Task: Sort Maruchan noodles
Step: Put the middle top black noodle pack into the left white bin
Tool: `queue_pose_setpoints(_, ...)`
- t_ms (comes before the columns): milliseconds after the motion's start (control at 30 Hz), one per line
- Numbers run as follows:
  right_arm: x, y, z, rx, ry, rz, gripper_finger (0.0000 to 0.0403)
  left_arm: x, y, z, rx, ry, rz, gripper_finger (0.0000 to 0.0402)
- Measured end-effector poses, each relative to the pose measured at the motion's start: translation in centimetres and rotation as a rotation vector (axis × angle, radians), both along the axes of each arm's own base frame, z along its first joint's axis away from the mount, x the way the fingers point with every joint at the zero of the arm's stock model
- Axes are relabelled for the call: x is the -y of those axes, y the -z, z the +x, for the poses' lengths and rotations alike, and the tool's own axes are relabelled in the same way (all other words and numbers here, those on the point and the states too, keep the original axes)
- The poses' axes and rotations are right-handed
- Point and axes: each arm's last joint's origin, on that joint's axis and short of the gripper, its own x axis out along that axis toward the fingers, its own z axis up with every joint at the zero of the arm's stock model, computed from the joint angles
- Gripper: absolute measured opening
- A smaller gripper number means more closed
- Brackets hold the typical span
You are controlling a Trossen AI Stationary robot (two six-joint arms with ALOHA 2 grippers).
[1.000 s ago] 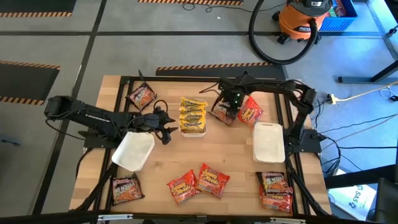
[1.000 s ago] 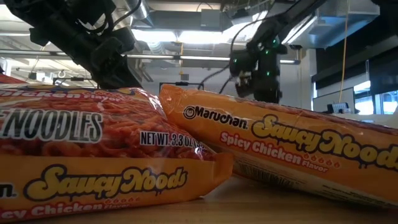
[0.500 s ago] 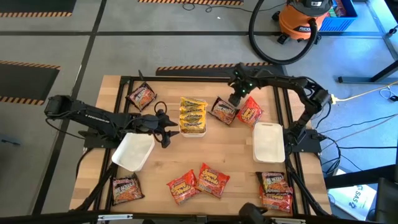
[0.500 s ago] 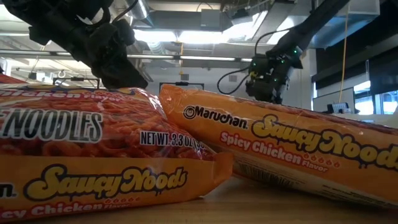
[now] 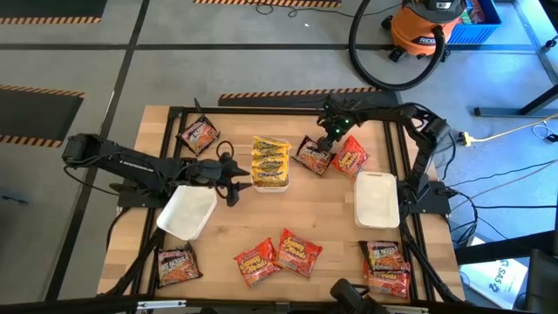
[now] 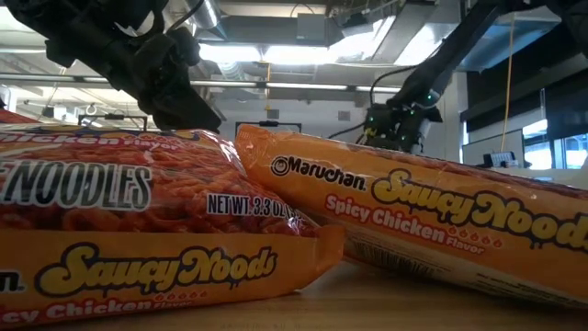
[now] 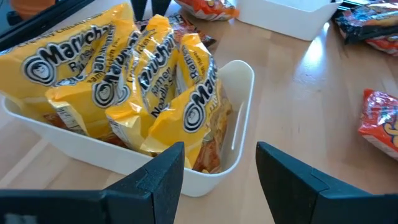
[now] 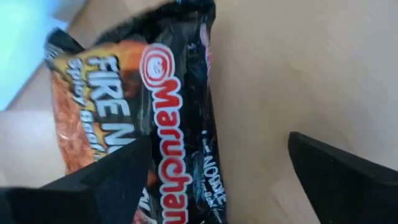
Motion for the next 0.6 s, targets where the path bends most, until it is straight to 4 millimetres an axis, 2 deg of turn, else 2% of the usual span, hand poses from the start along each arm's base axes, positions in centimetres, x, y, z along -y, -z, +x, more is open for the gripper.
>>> queue_pose_setpoints(267,0.1,1.0,0.3,0.043,-0.038,0.125,0.0349,0.0,0.0,0.0,0.003,0.013,-0.003,0.0192)
queue_pose_setpoints(467,-0.5,1.2,0.5,0.118,-0.073,0.242,0.033,0.0,0.0,0.0,0.004,0.01,-0.001,0.0192)
queue_pose_setpoints(600,-0.9,2.0,0.9,0.139,-0.096,0.313,0.0322,0.0,0.0,0.0,0.004,0.01,-0.001,0.0192)
